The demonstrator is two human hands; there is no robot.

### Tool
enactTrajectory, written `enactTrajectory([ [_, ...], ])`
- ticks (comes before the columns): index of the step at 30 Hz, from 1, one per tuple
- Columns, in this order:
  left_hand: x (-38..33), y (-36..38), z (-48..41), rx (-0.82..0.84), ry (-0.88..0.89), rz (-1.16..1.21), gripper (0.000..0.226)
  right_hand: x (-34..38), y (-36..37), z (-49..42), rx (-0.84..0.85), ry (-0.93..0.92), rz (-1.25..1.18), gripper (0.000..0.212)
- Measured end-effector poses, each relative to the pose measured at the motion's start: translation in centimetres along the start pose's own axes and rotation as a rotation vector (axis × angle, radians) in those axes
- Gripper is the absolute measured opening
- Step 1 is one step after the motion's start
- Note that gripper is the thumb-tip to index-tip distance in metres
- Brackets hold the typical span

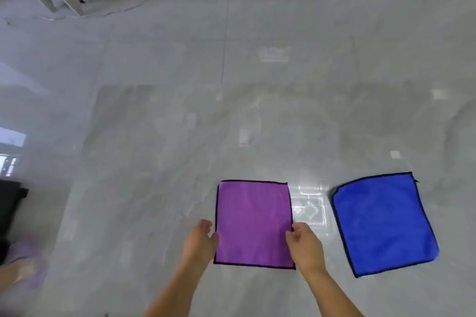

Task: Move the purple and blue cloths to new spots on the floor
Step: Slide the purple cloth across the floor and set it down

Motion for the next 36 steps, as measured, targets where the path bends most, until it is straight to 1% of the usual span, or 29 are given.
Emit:
enactTrajectory([
  [2,0.0,0.4,-1.4,-0.024,0.007,0.047,0.044,0.1,-0.2,-1.5,-0.135,0.020,-0.115,0.027],
  [4,-0.6,0.7,-2.3,-0.058,0.037,0.081,0.048,0.5,-0.2,-2.5,-0.214,0.047,-0.157,0.026],
  [6,-1.0,1.3,-2.8,-0.088,0.098,0.108,0.048,0.4,0.5,-3.0,-0.216,0.073,-0.164,0.030],
  [8,-1.8,1.6,-3.1,-0.121,0.179,0.109,0.044,0.7,1.2,-3.5,-0.175,0.061,-0.080,0.027],
  [10,-2.5,2.1,-3.1,-0.134,0.265,0.091,0.050,1.1,1.7,-4.0,-0.162,0.006,0.023,0.021],
  [12,-3.0,2.5,-2.9,-0.132,0.339,0.060,0.057,1.5,1.7,-4.0,-0.200,-0.039,0.023,0.019],
  [14,-3.1,2.7,-2.9,-0.113,0.379,0.024,0.056,1.5,1.8,-3.6,-0.239,-0.041,-0.046,0.025],
  [16,-3.0,2.4,-3.2,-0.109,0.370,0.022,0.048,1.5,1.9,-3.1,-0.260,-0.053,-0.111,0.040],
  [17,-2.8,2.1,-3.5,-0.120,0.361,0.027,0.044,1.7,2.1,-2.9,-0.251,-0.085,-0.119,0.046],
  [18,-2.7,1.7,-3.7,-0.131,0.353,0.029,0.040,2.1,2.4,-2.8,-0.232,-0.130,-0.104,0.047],
  [21,-2.0,0.2,-4.7,-0.153,0.362,0.027,0.036,3.7,3.9,-2.6,-0.167,-0.244,-0.004,0.031],
  [23,-1.3,-1.2,-5.5,-0.160,0.384,0.003,0.041,5.1,5.5,-2.7,-0.137,-0.264,0.020,0.030],
  [25,-0.2,-3.3,-6.4,-0.173,0.380,-0.010,0.048,7.3,7.4,-2.8,-0.106,-0.306,0.018,0.037],
  [27,1.3,-6.2,-7.4,-0.198,0.354,-0.011,0.049,10.2,10.0,-2.9,-0.051,-0.385,0.029,0.044],
  [32,5.5,-15.5,-10.9,-0.294,0.305,-0.040,0.052,18.3,18.1,-2.6,0.126,-0.504,0.039,0.056],
  [36,8.8,-22.5,-13.7,-0.380,0.250,-0.077,0.055,24.6,23.9,-1.9,0.233,-0.567,0.020,0.062],
])
Point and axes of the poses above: each hand's wrist, its own z-axis away from the middle knuckle, its own y-axis out of the palm, x = y × z, the point moved 8 cm from there along -z, towards the middle knuckle, and after that the axes turned 3 degrees about -y, right-handed, at the moved point
